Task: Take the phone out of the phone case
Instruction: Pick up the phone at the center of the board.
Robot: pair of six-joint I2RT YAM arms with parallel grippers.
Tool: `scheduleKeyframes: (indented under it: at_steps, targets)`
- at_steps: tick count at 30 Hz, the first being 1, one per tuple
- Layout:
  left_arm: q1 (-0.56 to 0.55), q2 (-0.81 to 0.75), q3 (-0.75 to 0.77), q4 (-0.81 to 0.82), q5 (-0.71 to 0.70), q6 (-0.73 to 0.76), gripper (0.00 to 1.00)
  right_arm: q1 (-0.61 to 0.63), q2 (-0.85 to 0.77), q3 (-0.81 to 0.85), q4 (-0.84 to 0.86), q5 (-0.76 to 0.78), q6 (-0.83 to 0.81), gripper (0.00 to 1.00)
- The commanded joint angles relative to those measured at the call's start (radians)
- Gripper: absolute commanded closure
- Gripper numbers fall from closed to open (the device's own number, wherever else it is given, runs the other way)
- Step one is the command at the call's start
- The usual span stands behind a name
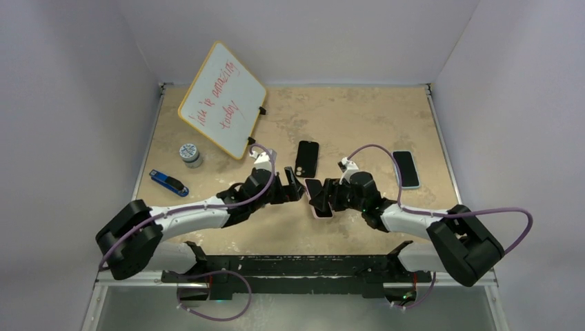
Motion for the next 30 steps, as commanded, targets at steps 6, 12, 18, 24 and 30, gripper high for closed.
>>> scheduleKeyframes:
  at_steps: [6, 12, 18, 24, 30]
  targets:
    - [0.005, 0.194, 0.042, 0.242, 0.098, -0.147, 0.08, 0.016, -0.038, -0.027, 0.048, -0.061, 0.0, 0.94]
    - [0.007, 0.302, 0.052, 0.372, 0.145, -0.182, 0.19, 0.022, -0.042, -0.034, 0.068, -0.063, -0.002, 0.93]
    - [0.008, 0.405, 0.062, 0.477, 0.208, -0.215, 0.43, 0.025, -0.048, -0.04, 0.08, -0.051, 0.0, 0.93]
    - [0.007, 0.406, 0.025, 0.564, 0.236, -0.203, 0.73, 0.025, -0.066, -0.047, 0.098, -0.038, 0.003, 0.91]
    - [0.023, 0.303, -0.035, 0.577, 0.216, -0.144, 1.0, 0.025, -0.099, -0.052, 0.109, -0.027, -0.009, 0.62]
